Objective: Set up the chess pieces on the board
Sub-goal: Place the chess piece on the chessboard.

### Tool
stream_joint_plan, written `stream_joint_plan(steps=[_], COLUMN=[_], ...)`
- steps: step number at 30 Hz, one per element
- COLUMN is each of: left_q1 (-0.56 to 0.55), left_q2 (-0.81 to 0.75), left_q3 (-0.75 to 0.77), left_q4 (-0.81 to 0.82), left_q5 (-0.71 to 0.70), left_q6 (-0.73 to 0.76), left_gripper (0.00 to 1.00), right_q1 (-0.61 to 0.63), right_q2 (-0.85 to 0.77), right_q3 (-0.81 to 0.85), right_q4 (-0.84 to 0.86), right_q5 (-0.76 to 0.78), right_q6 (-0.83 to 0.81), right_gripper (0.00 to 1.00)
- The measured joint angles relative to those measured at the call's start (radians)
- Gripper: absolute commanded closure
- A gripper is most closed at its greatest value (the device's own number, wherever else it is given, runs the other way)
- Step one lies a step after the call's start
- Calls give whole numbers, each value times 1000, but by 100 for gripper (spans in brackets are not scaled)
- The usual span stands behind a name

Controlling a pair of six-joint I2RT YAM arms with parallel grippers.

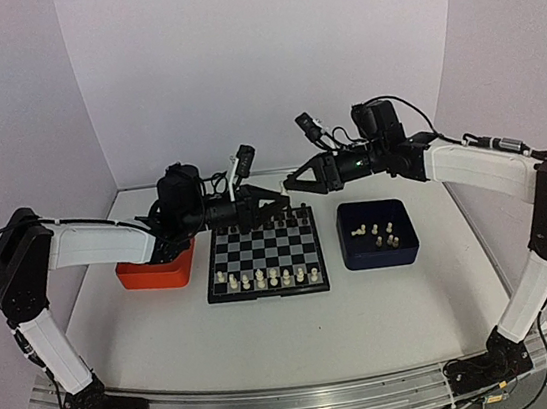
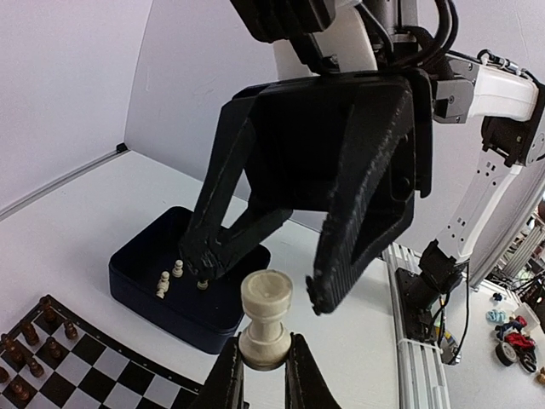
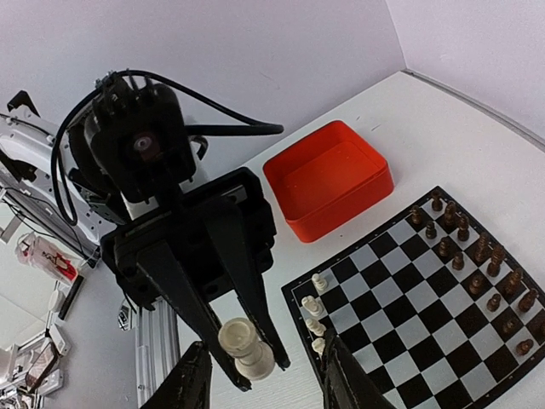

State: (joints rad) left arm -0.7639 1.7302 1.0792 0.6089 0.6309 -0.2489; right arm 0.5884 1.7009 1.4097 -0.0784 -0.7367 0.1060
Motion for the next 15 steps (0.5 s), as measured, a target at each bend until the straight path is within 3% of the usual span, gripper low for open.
stream_joint_plan(steps=[15], left_q1=[0], left_q2=[-5], left_q3=[-48], left_q4=[189], left_q5=[20], left_q6=[-81], left_gripper=[100], right_q1=[36], right_q2=[2], right_q3=[0], right_q4=[85], right_q5=[-54], right_q6=[0], right_gripper=[84])
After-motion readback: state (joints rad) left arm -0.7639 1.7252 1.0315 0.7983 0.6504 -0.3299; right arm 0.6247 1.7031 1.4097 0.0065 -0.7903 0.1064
